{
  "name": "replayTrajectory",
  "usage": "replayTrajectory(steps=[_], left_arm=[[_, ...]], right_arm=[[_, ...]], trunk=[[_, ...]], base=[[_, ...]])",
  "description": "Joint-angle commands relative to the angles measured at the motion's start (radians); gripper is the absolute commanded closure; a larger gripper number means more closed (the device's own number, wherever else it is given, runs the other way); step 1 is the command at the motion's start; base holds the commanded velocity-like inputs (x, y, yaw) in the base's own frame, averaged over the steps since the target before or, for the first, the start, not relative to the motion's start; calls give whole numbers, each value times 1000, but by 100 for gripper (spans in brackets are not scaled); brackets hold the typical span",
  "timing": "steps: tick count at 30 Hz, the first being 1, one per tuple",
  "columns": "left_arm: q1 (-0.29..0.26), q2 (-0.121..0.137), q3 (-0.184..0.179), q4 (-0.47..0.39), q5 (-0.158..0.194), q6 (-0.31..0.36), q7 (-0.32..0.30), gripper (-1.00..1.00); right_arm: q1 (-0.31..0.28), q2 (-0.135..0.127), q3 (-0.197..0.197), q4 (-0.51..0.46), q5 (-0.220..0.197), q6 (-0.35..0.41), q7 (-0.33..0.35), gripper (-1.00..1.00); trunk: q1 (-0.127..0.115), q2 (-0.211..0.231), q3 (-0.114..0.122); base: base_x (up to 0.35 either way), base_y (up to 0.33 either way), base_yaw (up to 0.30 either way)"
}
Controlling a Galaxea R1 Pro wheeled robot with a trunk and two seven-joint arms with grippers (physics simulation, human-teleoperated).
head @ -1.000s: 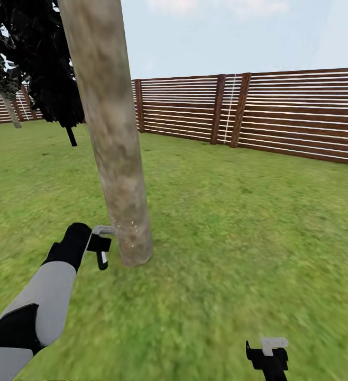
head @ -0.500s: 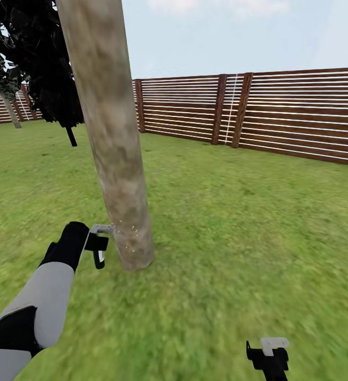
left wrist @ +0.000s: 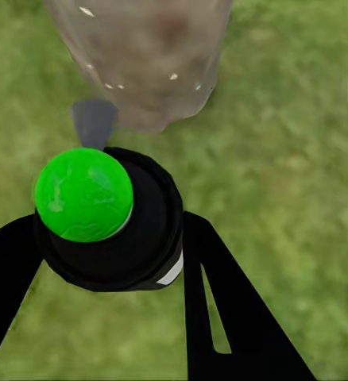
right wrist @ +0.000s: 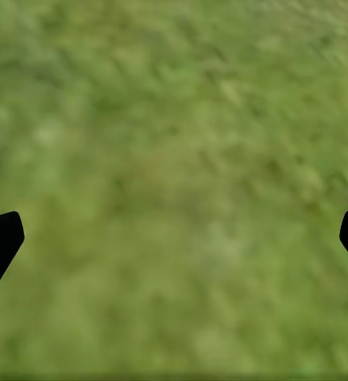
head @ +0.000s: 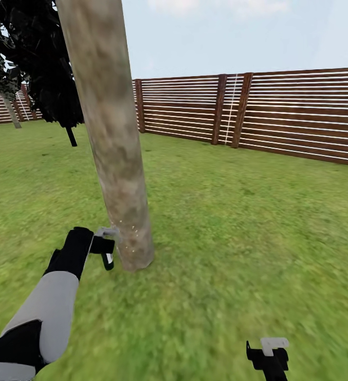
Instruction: In the garden, pick up the pesticide atomizer on the floor and spray pesticide onto both trees until each tree trunk is fully covered.
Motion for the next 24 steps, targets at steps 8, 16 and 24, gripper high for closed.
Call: replayTrajectory(steps=[8, 16, 24], left_arm=[[-8, -7, 4, -37, -11, 17, -56, 100], [-34, -9, -64, -34, -10, 60, -100, 100], [-10, 62, -75, -24, 7, 48, -93, 100]], right_arm=[[-1, 0, -7, 1, 11, -3, -3, -100], [-1, 0, -7, 1, 11, -3, -3, -100], [-1, 0, -7, 1, 11, -3, -3, -100]], trunk=[[0, 0, -1], [0, 0, -1], [0, 0, -1]], base=[[0, 0, 0], [0, 0, 0], [0, 0, 0]])
